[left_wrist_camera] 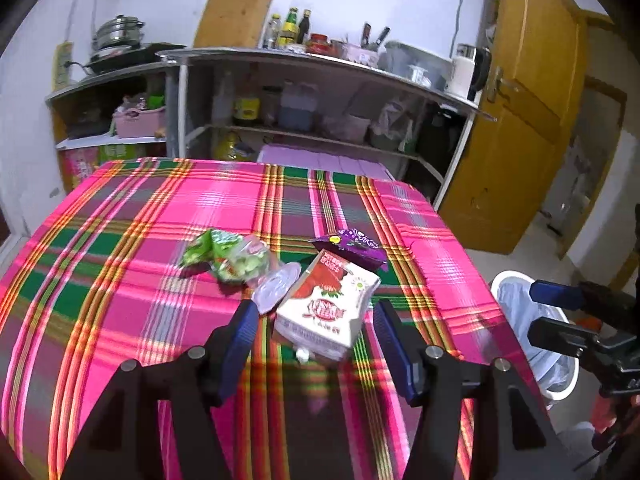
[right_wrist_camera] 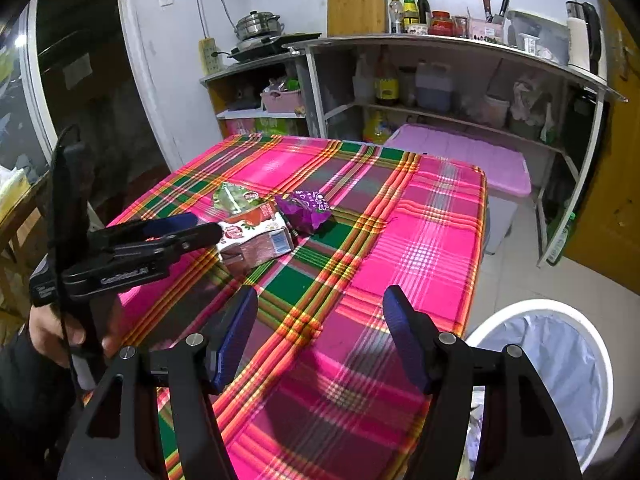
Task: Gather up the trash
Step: 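Grasp the strawberry milk box with the left gripper while the right grasps the purple wrapper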
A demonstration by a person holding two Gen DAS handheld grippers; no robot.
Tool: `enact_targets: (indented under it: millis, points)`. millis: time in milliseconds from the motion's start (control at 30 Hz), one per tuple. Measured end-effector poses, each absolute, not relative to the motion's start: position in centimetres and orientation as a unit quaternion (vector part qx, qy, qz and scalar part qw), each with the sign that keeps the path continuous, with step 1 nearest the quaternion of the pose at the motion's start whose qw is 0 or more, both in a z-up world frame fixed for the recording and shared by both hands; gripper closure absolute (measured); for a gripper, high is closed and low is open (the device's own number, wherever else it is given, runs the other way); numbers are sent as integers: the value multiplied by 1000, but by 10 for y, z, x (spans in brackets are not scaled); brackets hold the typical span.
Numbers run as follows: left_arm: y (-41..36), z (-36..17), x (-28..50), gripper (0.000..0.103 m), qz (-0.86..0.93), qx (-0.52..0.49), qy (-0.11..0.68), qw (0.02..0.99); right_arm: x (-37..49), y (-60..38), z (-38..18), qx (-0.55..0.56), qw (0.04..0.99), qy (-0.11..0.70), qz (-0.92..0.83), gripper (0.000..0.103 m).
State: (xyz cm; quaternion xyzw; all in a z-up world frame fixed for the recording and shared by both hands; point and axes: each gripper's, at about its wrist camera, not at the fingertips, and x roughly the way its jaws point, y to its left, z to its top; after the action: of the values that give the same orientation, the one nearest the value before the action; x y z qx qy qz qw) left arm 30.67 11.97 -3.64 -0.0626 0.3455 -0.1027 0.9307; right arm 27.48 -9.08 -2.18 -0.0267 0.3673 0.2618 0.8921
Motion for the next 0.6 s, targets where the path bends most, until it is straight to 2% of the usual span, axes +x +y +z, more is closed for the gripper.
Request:
enact_targets:
  millis: [600]
  points:
    - [94,-52,328,44,-149,-19,385,911,298,-89,-29,-15,891,376,255,37]
